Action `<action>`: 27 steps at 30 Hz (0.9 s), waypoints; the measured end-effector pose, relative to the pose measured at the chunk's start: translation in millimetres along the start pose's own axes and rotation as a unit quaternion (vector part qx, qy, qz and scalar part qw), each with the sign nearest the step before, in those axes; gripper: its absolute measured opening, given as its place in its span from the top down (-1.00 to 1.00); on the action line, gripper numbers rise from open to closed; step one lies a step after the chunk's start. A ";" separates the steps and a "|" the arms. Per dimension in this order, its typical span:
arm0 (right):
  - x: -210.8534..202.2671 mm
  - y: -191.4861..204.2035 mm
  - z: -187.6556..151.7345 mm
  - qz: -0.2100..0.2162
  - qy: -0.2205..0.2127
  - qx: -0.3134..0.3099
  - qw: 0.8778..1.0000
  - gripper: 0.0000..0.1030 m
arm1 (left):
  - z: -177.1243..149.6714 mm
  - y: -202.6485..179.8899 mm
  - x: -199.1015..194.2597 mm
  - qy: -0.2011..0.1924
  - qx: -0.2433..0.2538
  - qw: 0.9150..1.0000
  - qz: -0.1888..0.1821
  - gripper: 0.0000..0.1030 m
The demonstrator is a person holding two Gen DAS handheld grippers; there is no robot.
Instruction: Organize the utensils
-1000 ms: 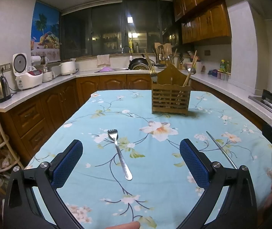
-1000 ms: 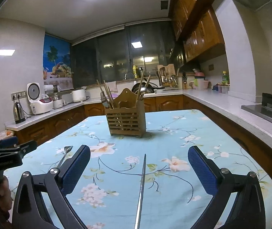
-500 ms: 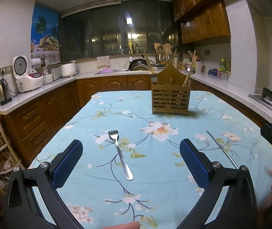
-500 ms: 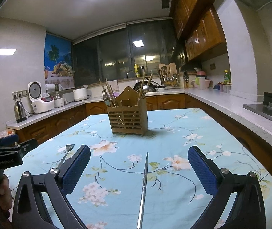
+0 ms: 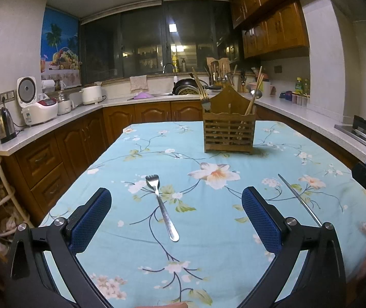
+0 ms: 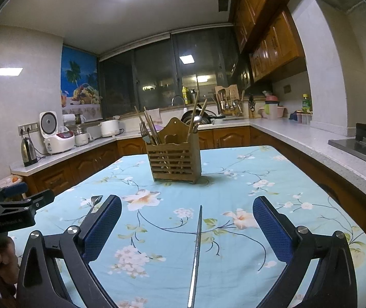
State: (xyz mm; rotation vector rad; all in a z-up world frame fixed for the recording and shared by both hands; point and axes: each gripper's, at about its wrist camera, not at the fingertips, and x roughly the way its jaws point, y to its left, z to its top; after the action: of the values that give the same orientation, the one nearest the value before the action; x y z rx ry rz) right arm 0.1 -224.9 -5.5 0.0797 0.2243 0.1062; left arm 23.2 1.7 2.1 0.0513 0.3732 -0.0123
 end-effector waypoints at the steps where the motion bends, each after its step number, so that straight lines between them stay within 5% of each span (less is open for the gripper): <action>1: 0.4 1.0 0.4 0.001 0.000 0.000 1.000 -1.00 | -0.1 0.2 0.2 0.000 0.000 1.000 0.000 -1.00; 27: -4.8 11.9 14.1 0.014 -0.020 0.005 1.000 -1.00 | -1.2 -1.0 -2.1 0.000 0.005 1.000 -0.007 -1.00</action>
State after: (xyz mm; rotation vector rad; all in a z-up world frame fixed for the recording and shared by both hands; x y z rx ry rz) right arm -2.6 -214.6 10.4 0.0959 0.1845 0.1318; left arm 20.8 0.7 1.7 0.0579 0.3739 -0.0282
